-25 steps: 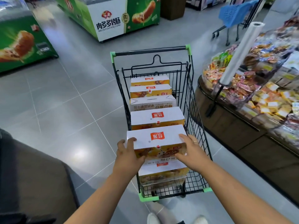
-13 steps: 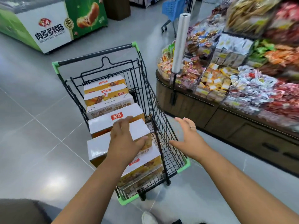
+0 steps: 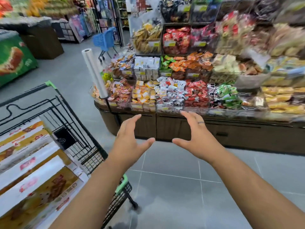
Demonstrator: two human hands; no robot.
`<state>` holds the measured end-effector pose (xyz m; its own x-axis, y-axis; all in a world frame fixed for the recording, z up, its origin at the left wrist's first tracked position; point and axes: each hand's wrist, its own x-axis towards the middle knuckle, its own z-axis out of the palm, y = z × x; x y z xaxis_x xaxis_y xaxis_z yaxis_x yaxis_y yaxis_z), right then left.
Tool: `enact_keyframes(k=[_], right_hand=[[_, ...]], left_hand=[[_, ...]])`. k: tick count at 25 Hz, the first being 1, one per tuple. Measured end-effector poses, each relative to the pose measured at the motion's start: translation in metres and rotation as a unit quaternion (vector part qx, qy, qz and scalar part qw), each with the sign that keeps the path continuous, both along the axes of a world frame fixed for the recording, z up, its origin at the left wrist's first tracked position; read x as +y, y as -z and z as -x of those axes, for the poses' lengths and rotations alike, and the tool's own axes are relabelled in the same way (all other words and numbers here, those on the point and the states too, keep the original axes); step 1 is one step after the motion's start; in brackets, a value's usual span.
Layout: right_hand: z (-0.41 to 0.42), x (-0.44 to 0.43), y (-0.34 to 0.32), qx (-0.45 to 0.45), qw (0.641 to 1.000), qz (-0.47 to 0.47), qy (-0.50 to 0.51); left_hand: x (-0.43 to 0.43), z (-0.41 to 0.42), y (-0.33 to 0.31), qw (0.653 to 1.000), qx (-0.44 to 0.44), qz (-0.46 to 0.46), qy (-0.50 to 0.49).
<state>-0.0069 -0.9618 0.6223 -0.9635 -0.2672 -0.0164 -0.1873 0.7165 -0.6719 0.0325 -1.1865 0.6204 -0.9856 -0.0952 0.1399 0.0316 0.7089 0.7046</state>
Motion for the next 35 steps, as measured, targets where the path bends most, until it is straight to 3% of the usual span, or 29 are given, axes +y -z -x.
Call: enact_keyframes(k=[9,16,25,30,35], right_hand=[[-0.036,0.256,-0.038,0.036,0.978,0.02,0.203],[-0.077,0.373,-0.046,0.081,0.918,0.041,0.385],[-0.103,0.44,-0.042,0.082,0.813,-0.01,0.576],[-0.119,0.451,-0.039,0.079,0.728,-0.031,0.68],[-0.154,0.474,-0.031,0.066,0.668,-0.033,0.741]], left_hand=[[0.242,0.05,-0.039,0.975,0.019,0.011,0.222],[0.382,0.087,-0.056,0.918,0.017,0.029,0.395],[0.541,0.158,-0.059,0.781,0.054,0.043,0.621],[0.614,0.162,-0.055,0.691,0.056,0.028,0.72],[0.681,0.139,-0.044,0.633,0.041,0.013,0.773]])
